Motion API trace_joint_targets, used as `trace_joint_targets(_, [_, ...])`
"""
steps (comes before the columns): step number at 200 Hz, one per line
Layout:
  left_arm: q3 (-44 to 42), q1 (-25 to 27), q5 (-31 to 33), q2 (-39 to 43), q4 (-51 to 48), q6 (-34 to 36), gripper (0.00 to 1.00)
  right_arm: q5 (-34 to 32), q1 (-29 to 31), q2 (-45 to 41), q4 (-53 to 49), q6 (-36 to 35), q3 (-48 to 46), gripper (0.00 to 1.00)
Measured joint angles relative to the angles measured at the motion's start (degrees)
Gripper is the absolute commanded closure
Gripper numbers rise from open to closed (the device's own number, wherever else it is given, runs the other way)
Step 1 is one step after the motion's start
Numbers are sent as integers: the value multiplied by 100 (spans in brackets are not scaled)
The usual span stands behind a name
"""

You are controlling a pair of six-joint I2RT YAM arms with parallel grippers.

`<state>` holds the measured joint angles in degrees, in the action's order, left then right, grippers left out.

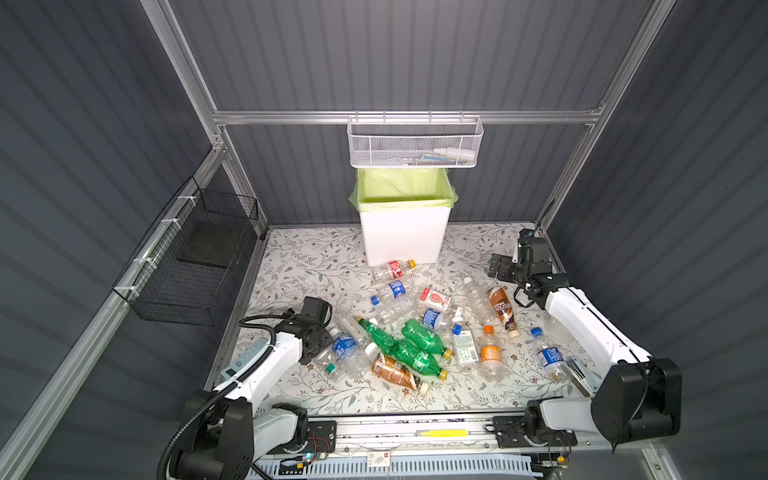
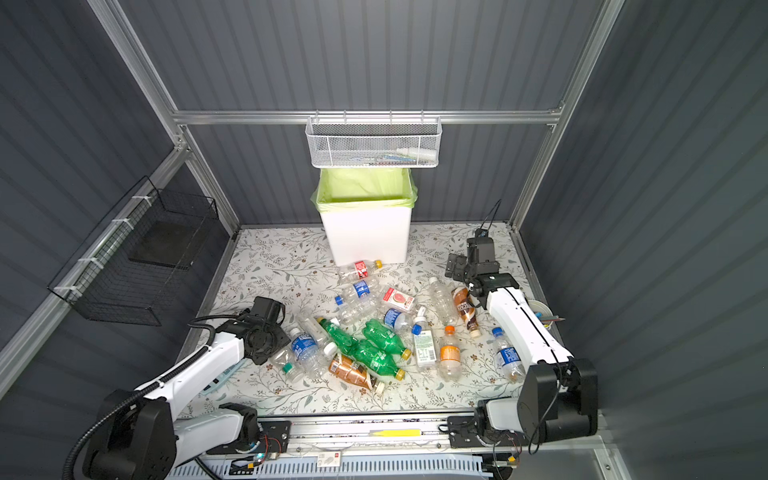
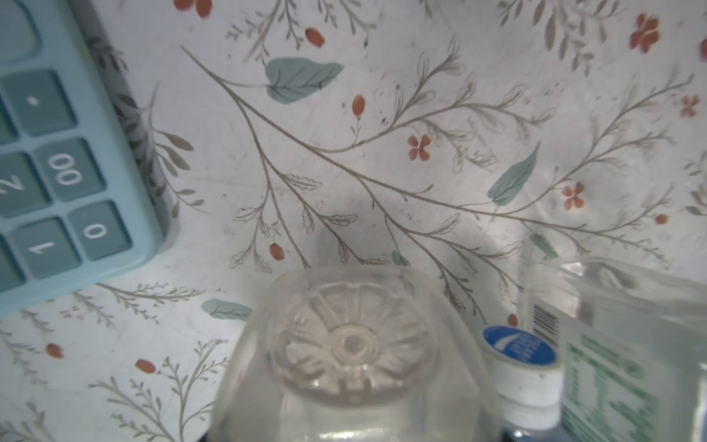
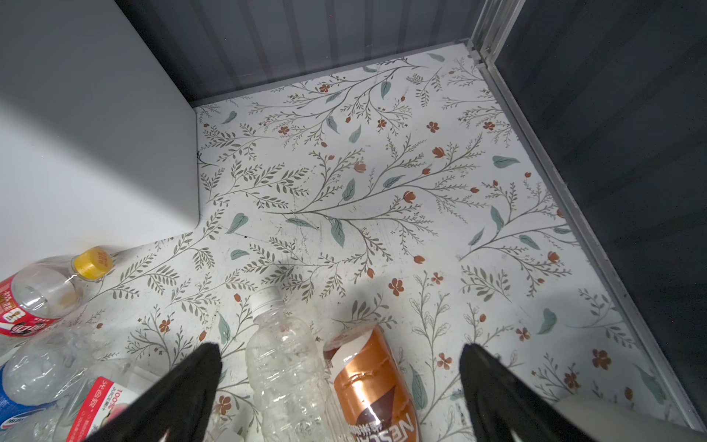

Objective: Throw the plastic bottles in the bin
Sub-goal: 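Lift the clear bottle with the left gripper and swing it over the bin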

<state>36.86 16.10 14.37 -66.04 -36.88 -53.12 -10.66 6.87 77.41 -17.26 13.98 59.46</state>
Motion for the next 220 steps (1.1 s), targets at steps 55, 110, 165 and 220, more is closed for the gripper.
trace_joint_targets(55, [2796,0,1325,122,74,1427,52,-120,-114,-35,173,-210,-26,1])
trace_joint_targets(110, [6004,0,1266,-1307,2583,3150,52,-179,-282,-798,671,-262,-527,1])
trace_joint_targets(165, [8518,103,-83,-4144,3661,2855,33,-166,-417,-1167,868,-175,-752,1])
trace_joint_targets(220, [9606,787,-831,-6067,2900,2767,0,184,-404,-876,647,-162,-706,1])
